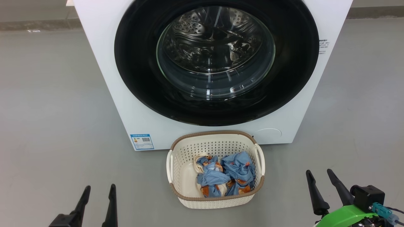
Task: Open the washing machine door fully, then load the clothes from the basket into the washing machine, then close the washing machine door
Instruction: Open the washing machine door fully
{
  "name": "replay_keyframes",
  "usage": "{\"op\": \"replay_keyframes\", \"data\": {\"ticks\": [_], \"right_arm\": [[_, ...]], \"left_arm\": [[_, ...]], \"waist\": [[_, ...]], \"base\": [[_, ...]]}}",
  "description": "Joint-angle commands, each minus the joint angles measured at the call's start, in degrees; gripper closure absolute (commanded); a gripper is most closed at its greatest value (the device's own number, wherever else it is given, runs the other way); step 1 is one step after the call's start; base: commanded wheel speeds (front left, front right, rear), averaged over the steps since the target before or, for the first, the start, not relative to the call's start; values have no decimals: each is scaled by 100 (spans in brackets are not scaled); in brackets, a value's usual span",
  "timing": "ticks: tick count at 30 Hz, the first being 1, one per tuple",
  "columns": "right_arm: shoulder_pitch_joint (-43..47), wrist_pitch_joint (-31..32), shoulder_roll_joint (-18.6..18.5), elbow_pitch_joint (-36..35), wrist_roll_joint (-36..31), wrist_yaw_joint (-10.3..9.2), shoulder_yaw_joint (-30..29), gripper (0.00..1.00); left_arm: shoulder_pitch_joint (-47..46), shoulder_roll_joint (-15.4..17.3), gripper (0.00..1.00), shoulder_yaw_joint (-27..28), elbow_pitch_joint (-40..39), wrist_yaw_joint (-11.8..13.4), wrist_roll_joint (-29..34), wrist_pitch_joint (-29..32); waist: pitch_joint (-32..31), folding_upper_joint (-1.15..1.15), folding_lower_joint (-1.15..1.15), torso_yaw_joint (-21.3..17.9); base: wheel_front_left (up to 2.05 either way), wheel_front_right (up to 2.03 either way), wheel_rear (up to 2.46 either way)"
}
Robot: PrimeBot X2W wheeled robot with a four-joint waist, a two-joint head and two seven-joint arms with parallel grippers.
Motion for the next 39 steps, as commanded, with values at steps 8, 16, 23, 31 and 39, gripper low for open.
{"op": "replay_keyframes", "data": {"ticks": [8, 16, 23, 31, 39], "right_arm": [[-235, -73, -36, -168, -24, 9, 115, 0], [-241, -73, -11, -183, -45, 9, 94, 0], [-229, -73, 7, -199, -43, 9, 106, 0], [-215, -73, 15, -221, -30, 9, 92, 0], [-195, -73, 25, -233, -18, 9, 83, 0]], "left_arm": [[-209, 70, 0, 195, -151, -10, 111, -59], [-222, 61, 0, 193, -138, -10, 98, -59], [-217, 57, 0, 176, -138, -10, 78, -59], [-239, 42, 0, 192, -174, -10, -142, -59], [-198, 31, 0, 218, -215, -10, -150, -59]], "waist": [[31, 0, 0, -8], [53, 0, 0, -22], [56, 0, 0, -51], [54, 0, 0, -68], [39, 0, 0, -67]], "base": [[65, 65, -131], [118, 118, -235], [123, 123, -246], [120, 118, -239], [80, 75, -155]]}}
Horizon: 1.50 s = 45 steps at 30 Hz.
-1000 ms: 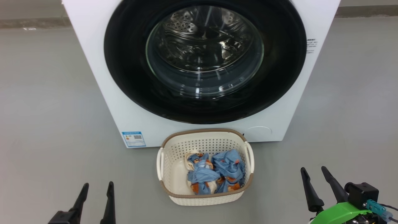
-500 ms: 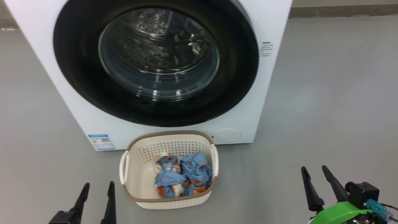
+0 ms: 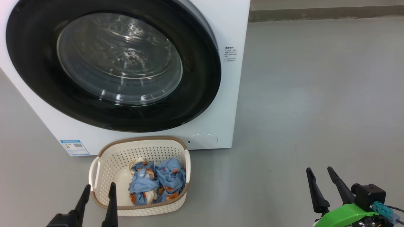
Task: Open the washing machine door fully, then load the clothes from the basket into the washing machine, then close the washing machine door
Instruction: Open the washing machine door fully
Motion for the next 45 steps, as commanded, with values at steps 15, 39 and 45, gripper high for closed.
{"op": "replay_keyframes", "data": {"ticks": [15, 39, 45], "right_arm": [[-201, -70, 15, -183, -84, 9, 97, 62], [-2008, -70, 128, -1122, 3731, 9, 413, 100], [-2799, -70, -245, -1165, 5164, 9, 718, 100]], "left_arm": [[-177, 41, 0, 119, -153, -9, -74, -52], [-558, 32, 0, -131, -101, -9, -255, -52], [-795, 32, 0, -255, -99, -9, -292, -52]], "waist": [[42, 0, 0, 60], [523, 0, 0, 265], [741, 0, 0, 417]], "base": [[8, 8, -17], [0, 0, 0], [0, 0, 0]]}}
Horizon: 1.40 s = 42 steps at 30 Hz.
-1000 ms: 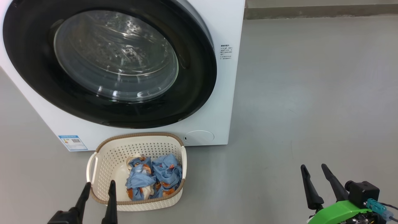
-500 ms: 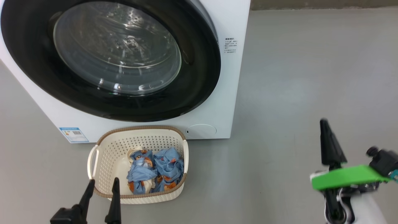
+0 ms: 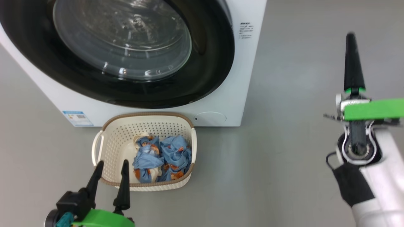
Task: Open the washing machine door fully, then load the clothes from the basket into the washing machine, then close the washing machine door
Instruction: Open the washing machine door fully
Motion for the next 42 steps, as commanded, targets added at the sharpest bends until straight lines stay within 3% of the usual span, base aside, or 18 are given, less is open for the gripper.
{"op": "replay_keyframes", "data": {"ticks": [1, 7, 15, 26, 42], "right_arm": [[-213, -27, -34, -122, 182, 9, 188, 100], [-780, 476, -522, 195, 1569, 9, 691, 100], [-1381, 1822, -825, 617, 2564, 9, 556, 100], [-2149, 3638, -915, 1375, 2812, 9, 377, 100], [-3164, 4645, -955, 2319, 2697, 9, 83, 100]], "left_arm": [[-224, 55, 0, 143, -117, -9, -46, -38], [-373, 55, 0, 11, -115, -9, -113, -38], [-553, 55, 0, -134, -124, -9, -195, -38], [-790, 54, 0, -357, -238, -9, -319, -38], [-1118, 54, 0, -597, -330, 34, -578, -38]], "waist": [[99, 0, 0, 106], [272, 0, 0, 296], [571, 0, 0, 537], [1008, 0, 0, 754], [1636, 0, 0, 1115]], "base": [[0, 0, 0], [0, 0, 0], [0, 0, 0], [0, 0, 0], [0, 0, 0]]}}
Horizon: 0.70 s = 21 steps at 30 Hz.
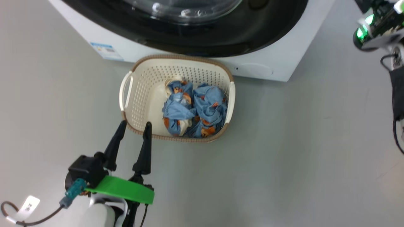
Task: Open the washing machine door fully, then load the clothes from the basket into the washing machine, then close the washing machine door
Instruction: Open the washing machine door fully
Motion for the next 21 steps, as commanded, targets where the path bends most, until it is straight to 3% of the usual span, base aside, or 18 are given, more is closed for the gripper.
{"op": "replay_keyframes", "data": {"ticks": [1, 21], "right_arm": [[-200, 54, 18, -85, -45, 10, 41, 100], [-937, 302, 26, 196, -436, 10, 95, 100]], "left_arm": [[-165, 80, 0, 146, -165, 27, -51, -37], [-537, 80, 0, -134, -261, 119, -308, -37]], "waist": [[189, 0, 0, 126], [682, 0, 0, 478]], "base": [[0, 0, 0], [0, 0, 0]]}}
